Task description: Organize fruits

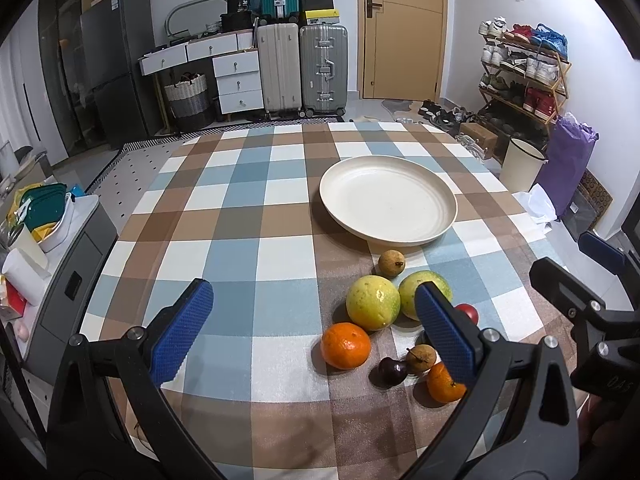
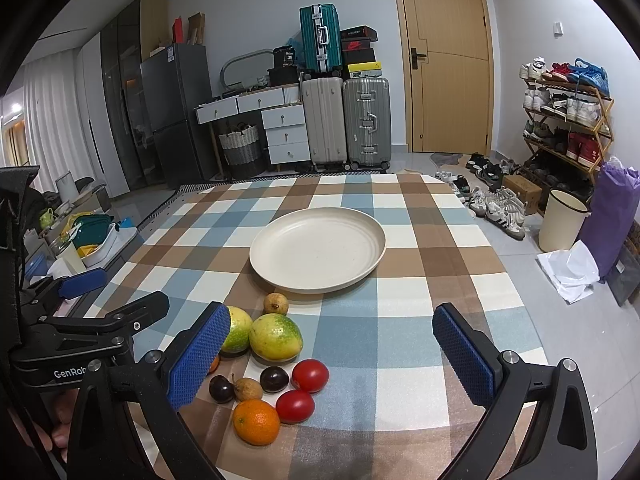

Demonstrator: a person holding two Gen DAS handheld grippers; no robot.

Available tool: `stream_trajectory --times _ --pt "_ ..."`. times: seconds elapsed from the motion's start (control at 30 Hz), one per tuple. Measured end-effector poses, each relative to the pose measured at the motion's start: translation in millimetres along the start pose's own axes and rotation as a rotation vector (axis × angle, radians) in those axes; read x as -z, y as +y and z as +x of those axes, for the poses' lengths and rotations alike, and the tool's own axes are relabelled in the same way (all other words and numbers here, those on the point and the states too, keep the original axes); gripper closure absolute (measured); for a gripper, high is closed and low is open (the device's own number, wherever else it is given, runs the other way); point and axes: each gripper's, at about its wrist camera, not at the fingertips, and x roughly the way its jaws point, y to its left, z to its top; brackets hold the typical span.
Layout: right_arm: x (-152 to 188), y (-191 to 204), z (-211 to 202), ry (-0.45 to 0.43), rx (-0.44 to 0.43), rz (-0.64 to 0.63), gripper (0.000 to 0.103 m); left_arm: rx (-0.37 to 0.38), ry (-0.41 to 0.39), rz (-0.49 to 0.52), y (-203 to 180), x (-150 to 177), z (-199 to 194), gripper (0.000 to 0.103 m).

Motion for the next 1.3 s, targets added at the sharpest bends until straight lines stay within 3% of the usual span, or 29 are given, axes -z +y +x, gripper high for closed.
stream_trajectory --times 0.9,1.3 --pt "3 -1 -1 0.003 -0.001 0.0 0.0 -0.006 0.009 0.014 -3 15 6 0.002" --pt "13 -10 17 0.05 -0.004 0.015 0.0 0.14 0.082 -0.015 6 16 37 0.002"
